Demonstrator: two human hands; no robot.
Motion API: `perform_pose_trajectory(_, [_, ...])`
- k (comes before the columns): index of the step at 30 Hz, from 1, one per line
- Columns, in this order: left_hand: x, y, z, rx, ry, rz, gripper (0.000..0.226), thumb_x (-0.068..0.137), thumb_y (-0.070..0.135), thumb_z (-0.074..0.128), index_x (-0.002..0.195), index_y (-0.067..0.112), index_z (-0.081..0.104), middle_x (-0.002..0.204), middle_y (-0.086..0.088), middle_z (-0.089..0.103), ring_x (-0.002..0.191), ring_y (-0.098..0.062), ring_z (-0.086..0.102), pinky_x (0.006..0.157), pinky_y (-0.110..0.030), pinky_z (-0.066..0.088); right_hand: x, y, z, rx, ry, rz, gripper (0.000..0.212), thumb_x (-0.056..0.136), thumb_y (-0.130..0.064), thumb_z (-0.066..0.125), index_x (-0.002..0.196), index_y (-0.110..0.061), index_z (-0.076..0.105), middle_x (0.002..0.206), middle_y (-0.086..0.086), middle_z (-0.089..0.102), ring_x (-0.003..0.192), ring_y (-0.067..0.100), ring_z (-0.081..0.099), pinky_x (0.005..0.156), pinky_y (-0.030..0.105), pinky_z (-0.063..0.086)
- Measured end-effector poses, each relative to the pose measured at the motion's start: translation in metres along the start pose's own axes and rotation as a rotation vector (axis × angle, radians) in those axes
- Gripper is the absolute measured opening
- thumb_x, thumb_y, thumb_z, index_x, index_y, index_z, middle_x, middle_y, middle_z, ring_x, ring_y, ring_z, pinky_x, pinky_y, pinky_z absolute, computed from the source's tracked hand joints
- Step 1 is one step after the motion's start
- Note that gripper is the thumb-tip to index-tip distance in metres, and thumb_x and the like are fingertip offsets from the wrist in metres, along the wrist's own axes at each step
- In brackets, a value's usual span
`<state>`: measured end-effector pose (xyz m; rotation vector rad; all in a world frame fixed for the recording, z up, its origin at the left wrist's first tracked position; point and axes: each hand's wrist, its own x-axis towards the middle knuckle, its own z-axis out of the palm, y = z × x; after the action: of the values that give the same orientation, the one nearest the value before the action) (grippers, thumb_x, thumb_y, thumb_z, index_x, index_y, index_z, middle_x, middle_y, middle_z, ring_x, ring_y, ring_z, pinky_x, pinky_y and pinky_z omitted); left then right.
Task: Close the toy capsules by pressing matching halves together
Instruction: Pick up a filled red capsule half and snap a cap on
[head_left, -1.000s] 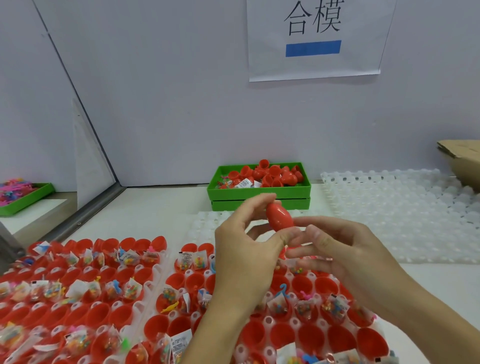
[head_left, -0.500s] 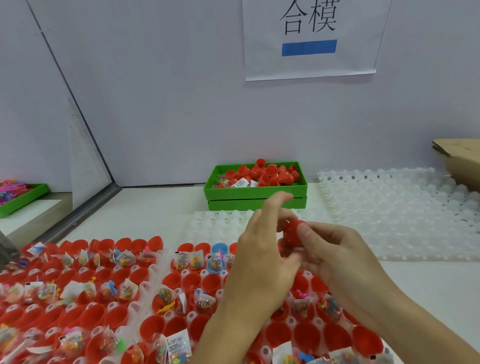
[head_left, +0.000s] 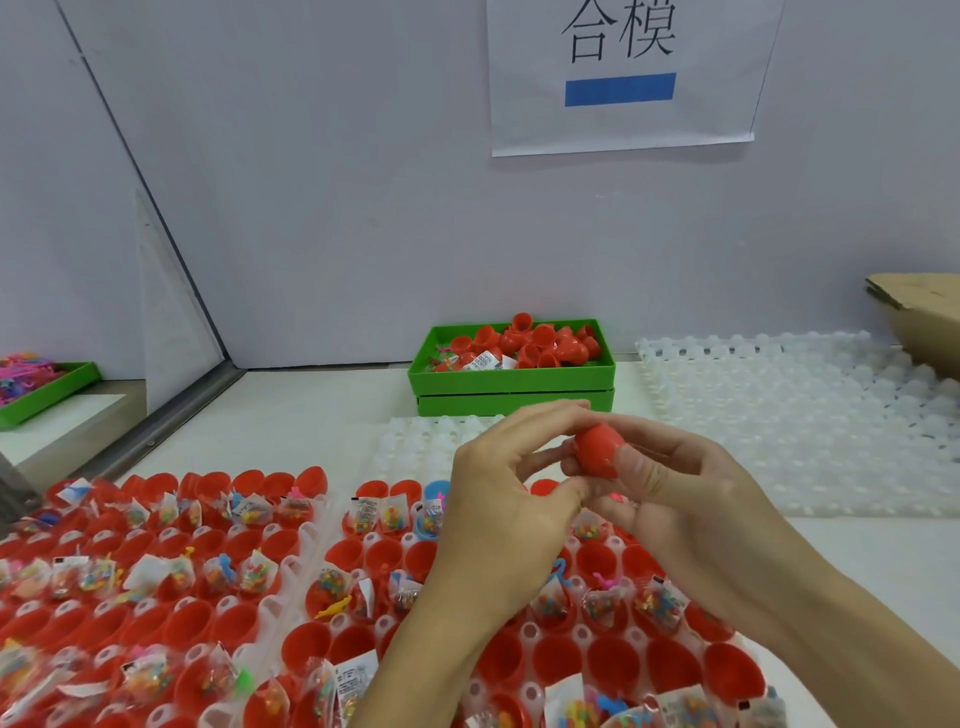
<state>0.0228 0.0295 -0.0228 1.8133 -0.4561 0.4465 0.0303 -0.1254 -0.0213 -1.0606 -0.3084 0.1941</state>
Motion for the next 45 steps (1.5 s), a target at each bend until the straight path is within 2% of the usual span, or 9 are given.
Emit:
perform_pose_trajectory(4, [0.001, -0.001, 0.0, -0.298, -0.113, -0.177, 0.067, 0.065, 0.025, 0.088, 0.126, 0.027, 0.061, 0.122, 0.015, 0.068, 0.12, -0.002, 0.06, 0.096, -0.019, 0.05, 0.0, 0.0, -0.002, 0.034, -0.021, -0.007, 0.035, 0.081, -0.003, 0.063, 0.116, -0.002, 0.069, 0.116, 0.027, 0.066, 0.104, 0.031, 0.068, 0.08, 0.026, 0.056])
perform_pose_trajectory(8, [0.001, -0.002, 0.004, -0.316, -0.075, -0.206, 0.06, 0.063, 0.04, 0.084, 0.119, 0.027, 0.066, 0.109, 0.012, 0.074, 0.106, -0.007, 0.068, 0.09, -0.024, 0.055, 0.0, 0.003, -0.001, 0.022, -0.032, -0.015, 0.031, 0.079, -0.005, 0.067, 0.11, 0.002, 0.071, 0.115, 0.027, 0.067, 0.111, 0.034, 0.067, 0.086, 0.028, 0.056])
perform_pose_trajectory(19, [-0.003, 0.002, 0.008, -0.263, 0.03, -0.071, 0.034, 0.079, 0.014, 0.076, 0.106, 0.034, 0.074, 0.099, 0.013, 0.076, 0.097, -0.007, 0.071, 0.08, -0.017, 0.056, -0.002, 0.001, 0.004, -0.242, -0.036, -0.207, 0.055, 0.061, -0.056, 0.085, 0.103, -0.021, 0.078, 0.102, 0.013, 0.076, 0.1, 0.03, 0.072, 0.085, 0.031, 0.057])
perform_pose_trajectory(22, [-0.004, 0.003, 0.009, -0.234, 0.028, -0.041, 0.035, 0.084, 0.005, 0.073, 0.107, 0.031, 0.075, 0.094, 0.009, 0.077, 0.087, -0.015, 0.073, 0.074, -0.02, 0.058, -0.003, 0.002, 0.004, -0.254, -0.026, -0.222, 0.056, 0.062, -0.055, 0.084, 0.104, -0.019, 0.078, 0.102, 0.014, 0.075, 0.1, 0.031, 0.072, 0.084, 0.031, 0.057])
perform_pose_trajectory(27, [-0.002, 0.005, 0.007, -0.26, -0.027, -0.058, 0.029, 0.08, 0.013, 0.076, 0.104, 0.03, 0.073, 0.1, 0.005, 0.076, 0.099, -0.015, 0.071, 0.079, -0.024, 0.058, -0.002, -0.003, 0.001, -0.066, -0.06, -0.068, 0.065, 0.056, -0.047, 0.091, 0.102, -0.003, 0.076, 0.103, 0.022, 0.072, 0.101, 0.033, 0.07, 0.081, 0.031, 0.058])
perform_pose_trajectory(30, [-0.003, 0.004, 0.005, -0.254, -0.101, -0.049, 0.033, 0.077, 0.013, 0.077, 0.105, 0.028, 0.068, 0.102, 0.0, 0.073, 0.103, -0.02, 0.068, 0.083, -0.034, 0.059, -0.004, -0.006, 0.001, 0.132, -0.159, 0.074, 0.059, 0.073, -0.039, 0.081, 0.101, 0.011, 0.069, 0.099, 0.031, 0.066, 0.091, 0.036, 0.069, 0.079, 0.034, 0.058])
perform_pose_trajectory(35, [-0.003, 0.006, 0.009, -0.137, -0.015, -0.001, 0.029, 0.078, 0.017, 0.079, 0.1, 0.031, 0.068, 0.097, 0.009, 0.071, 0.098, -0.01, 0.068, 0.079, -0.021, 0.056, -0.004, -0.007, 0.002, 0.214, -0.144, 0.145, 0.055, 0.084, -0.039, 0.062, 0.103, 0.013, 0.067, 0.103, 0.037, 0.064, 0.1, 0.043, 0.067, 0.086, 0.039, 0.058])
perform_pose_trajectory(39, [-0.002, 0.002, 0.007, -0.019, 0.06, 0.026, 0.027, 0.077, 0.016, 0.083, 0.097, 0.027, 0.066, 0.096, 0.014, 0.071, 0.101, -0.003, 0.067, 0.08, -0.016, 0.055, -0.001, -0.003, -0.001, 0.028, -0.008, 0.125, 0.056, 0.088, -0.043, 0.064, 0.109, 0.008, 0.067, 0.106, 0.034, 0.066, 0.099, 0.039, 0.069, 0.089, 0.042, 0.058])
perform_pose_trajectory(45, [-0.002, -0.004, 0.008, 0.282, 0.077, 0.064, 0.034, 0.076, 0.021, 0.085, 0.092, 0.034, 0.059, 0.08, 0.015, 0.067, 0.08, -0.002, 0.067, 0.069, -0.012, 0.053, 0.0, -0.003, -0.003, -0.527, 0.158, -0.082, 0.018, 0.077, -0.029, 0.072, 0.093, -0.023, 0.076, 0.089, 0.007, 0.077, 0.076, 0.02, 0.074, 0.064, 0.02, 0.057])
